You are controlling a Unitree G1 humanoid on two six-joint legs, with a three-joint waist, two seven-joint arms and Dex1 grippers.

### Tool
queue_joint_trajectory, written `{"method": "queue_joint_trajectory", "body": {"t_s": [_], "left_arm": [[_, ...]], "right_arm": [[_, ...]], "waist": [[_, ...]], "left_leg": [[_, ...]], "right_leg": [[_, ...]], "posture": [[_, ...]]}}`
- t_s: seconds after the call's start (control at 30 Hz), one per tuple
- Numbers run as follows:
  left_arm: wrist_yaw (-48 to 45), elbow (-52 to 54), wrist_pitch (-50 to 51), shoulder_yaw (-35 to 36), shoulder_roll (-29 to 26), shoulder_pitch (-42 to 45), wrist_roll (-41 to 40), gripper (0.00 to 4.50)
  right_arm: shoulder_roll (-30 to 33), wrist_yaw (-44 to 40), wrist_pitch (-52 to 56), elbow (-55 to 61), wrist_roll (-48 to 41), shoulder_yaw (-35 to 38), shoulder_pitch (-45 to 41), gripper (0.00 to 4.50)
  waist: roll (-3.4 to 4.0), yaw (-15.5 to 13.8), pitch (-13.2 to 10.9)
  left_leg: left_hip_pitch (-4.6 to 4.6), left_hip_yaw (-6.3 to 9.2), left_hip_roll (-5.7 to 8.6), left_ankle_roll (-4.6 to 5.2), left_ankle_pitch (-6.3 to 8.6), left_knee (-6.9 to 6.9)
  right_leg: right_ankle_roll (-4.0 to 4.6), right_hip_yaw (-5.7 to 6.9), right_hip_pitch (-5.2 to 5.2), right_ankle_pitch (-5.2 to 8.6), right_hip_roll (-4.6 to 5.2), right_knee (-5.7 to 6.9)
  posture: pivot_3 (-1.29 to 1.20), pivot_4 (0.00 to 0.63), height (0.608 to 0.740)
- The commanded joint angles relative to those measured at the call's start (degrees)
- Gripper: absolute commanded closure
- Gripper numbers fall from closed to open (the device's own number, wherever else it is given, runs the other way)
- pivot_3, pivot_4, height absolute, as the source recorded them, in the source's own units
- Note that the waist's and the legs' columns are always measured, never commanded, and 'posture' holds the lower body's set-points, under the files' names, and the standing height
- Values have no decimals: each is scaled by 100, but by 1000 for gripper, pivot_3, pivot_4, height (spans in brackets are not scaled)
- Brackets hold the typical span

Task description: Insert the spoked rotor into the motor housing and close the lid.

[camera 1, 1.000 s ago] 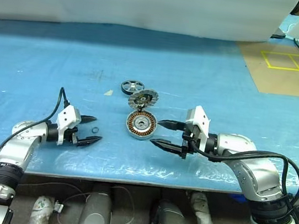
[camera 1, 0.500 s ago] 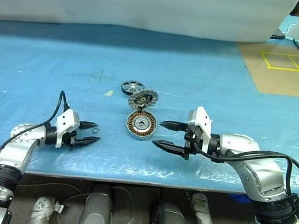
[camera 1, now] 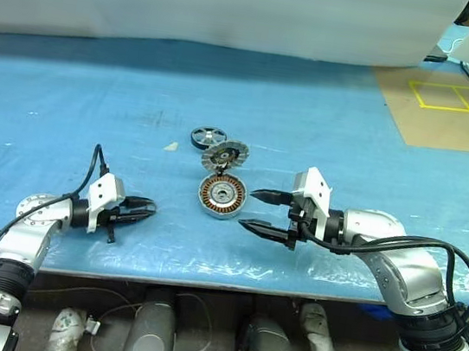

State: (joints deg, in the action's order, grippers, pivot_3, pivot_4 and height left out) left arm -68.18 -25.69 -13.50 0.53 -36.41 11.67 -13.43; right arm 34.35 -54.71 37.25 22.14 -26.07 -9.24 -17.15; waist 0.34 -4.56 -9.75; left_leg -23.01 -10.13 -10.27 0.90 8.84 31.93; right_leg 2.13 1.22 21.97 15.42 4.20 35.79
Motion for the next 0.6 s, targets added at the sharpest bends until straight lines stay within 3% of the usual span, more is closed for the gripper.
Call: {"method": "queue_joint_trajectory", "body": {"t_s": [0.03, 0.33, 0.6], "left_arm": [[-8, 193, -2, -51, 41, -47, 0, 3828], [-11, 1974, 1045, -234, 317, 314, -606, 3828], [104, 2262, 1543, -477, 728, 903, -711, 3828]], "right_arm": [[-49, 69, -37, 83, -206, 257, -149, 1082], [77, 82, -67, 220, -278, 373, -74, 1082], [108, 355, -18, 457, -347, 602, 117, 1082]], "waist": [[0, -4, 0], [-3, -90, -2], [-3, -90, -2]], "left_leg": [[0, 0, 0, 0, 0, 0], [-12, 0, -2, 0, 0, 4], [-14, 0, -1, 1, -1, 10]], "right_leg": [[0, 0, 0, 0, 0, 0], [1, 6, 5, 0, 1, 0], [1, 5, 5, 0, 0, 2]], "posture": [[0, 150, 740], [0, 150, 740], [0, 150, 740]]}}
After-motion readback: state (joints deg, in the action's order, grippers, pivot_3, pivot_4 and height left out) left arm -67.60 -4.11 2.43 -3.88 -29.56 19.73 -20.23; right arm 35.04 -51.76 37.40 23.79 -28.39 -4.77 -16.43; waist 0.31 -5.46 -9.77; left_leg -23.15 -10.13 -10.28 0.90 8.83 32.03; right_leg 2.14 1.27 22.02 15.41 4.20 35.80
